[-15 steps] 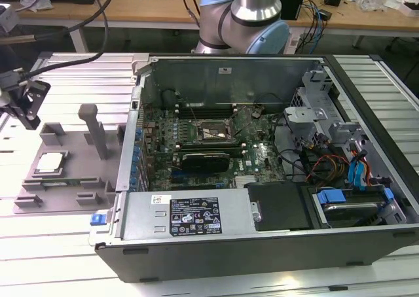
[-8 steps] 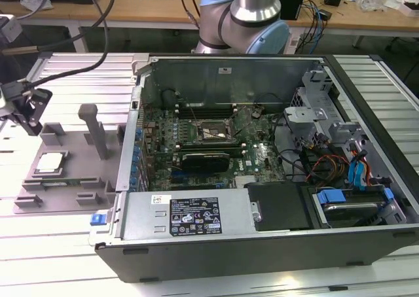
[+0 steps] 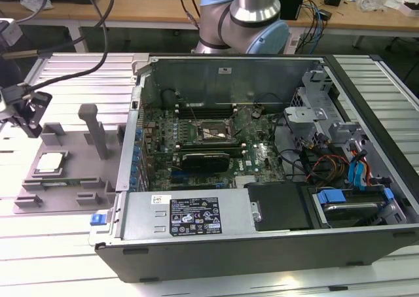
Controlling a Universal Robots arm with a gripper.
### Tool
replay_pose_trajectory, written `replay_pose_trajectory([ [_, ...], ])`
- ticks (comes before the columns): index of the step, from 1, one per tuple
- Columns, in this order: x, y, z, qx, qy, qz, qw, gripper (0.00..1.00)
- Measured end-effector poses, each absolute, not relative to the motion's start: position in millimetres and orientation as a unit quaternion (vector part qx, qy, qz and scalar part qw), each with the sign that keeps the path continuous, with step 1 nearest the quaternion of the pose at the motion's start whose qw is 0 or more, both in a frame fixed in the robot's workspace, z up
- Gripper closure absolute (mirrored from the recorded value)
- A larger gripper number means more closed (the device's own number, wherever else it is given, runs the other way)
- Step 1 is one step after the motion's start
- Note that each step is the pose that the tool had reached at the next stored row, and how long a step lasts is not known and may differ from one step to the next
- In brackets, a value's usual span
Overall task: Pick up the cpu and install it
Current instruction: 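Pick up the cpu and move it towards the insertion slot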
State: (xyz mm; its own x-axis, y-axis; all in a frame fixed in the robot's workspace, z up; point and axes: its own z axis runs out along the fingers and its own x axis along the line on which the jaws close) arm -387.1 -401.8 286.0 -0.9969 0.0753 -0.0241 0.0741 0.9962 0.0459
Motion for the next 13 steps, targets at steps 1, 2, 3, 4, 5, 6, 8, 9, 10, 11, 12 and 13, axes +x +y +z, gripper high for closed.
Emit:
replay_pose_trajectory([
  [1, -387, -402, 285, 0.037, 0.999, 0.022, 0.013, 0.89],
  [2, -388, -402, 284, 0.037, 0.999, 0.022, 0.013, 0.89],
  [3, -388, -402, 283, 0.037, 0.999, 0.022, 0.013, 0.89],
  [4, -389, -402, 282, 0.037, 0.999, 0.022, 0.013, 0.89],
  [5, -389, -402, 282, 0.037, 0.999, 0.022, 0.013, 0.89],
  [6, -390, -402, 281, 0.037, 0.999, 0.022, 0.013, 0.89],
  [8, -391, -402, 279, 0.037, 0.999, 0.022, 0.013, 0.89],
  [9, -391, -402, 278, 0.037, 0.999, 0.022, 0.013, 0.89],
  [10, -392, -402, 277, 0.037, 0.999, 0.022, 0.013, 0.89],
  [11, -392, -402, 276, 0.037, 0.999, 0.022, 0.013, 0.89],
  [12, -392, -402, 276, 0.037, 0.999, 0.022, 0.013, 0.89],
  [13, -393, -402, 275, 0.037, 0.999, 0.022, 0.013, 0.89],
])
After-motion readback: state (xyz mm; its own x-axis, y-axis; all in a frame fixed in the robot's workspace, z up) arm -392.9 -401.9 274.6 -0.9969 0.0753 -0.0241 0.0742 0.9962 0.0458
